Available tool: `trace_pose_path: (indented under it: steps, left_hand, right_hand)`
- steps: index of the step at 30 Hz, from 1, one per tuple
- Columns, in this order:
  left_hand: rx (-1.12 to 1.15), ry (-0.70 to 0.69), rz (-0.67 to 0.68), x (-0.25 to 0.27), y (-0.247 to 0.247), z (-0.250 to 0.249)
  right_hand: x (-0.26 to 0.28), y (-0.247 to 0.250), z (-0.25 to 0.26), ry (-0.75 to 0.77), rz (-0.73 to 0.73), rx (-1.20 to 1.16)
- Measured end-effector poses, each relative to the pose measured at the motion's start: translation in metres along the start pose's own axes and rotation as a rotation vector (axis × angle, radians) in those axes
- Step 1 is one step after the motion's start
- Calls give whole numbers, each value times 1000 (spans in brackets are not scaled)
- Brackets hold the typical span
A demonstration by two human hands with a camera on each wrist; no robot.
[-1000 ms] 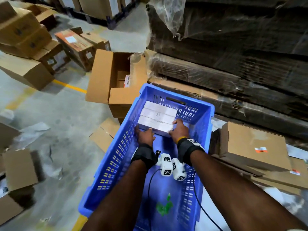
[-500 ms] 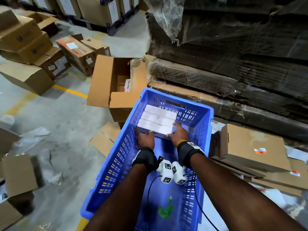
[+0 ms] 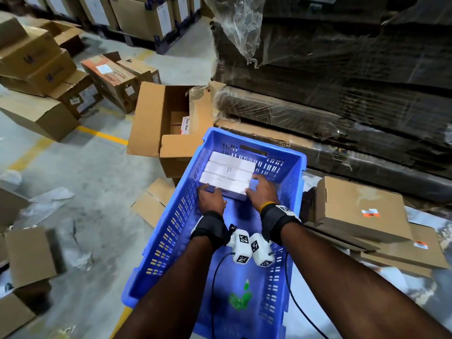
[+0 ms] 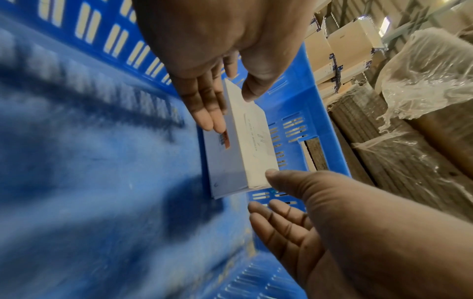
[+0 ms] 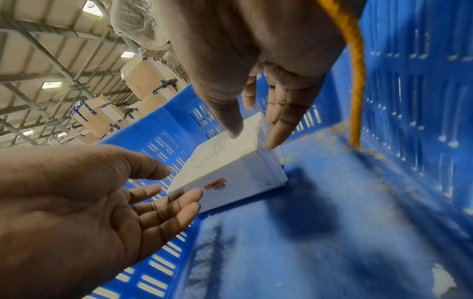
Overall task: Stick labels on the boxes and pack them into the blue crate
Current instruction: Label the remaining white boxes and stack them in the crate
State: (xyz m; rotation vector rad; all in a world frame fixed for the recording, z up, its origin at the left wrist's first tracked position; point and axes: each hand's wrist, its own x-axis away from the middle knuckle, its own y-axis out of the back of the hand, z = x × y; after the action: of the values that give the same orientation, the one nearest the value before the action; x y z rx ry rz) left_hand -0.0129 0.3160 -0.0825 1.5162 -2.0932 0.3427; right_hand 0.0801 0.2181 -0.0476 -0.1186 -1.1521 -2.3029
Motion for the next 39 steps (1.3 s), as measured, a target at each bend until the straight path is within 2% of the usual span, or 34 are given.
trace_pose_path:
  steps: [4,9,12,21,24,26,33,37,39]
  left_hand:
    - [-19,-66,94,28,-2,-8]
    - [-158,-221,285,74,-23,-24]
    - [-256,-342,378,105,-43,-29]
    - [-550,-635,503,207,-112,-31]
    - [-640,-701,507,231,-138,-24]
    - [-682,-759,463,239,-156,-15]
    - [-878,-691,243,250,-186,2]
    - [-846,-622,247,241,-186,6]
    - [-815,-580,288,237,-184,8]
  right_hand:
    - [22,22,-3,92,-80,-54]
    - [52,58,-20,172,-181,-131]
    - [65,82,-39,169,-240,-174]
    - [92,160,-113,141,-390,-277]
    - [100,184,-140,139,-432,-301]
    - [104,198,-161,131,-461,-314]
    - [107,238,-217,15,-588,-173]
    - [100,242,-233,-64,-480,-155]
    - [97,239,-238,-42,-454,-173]
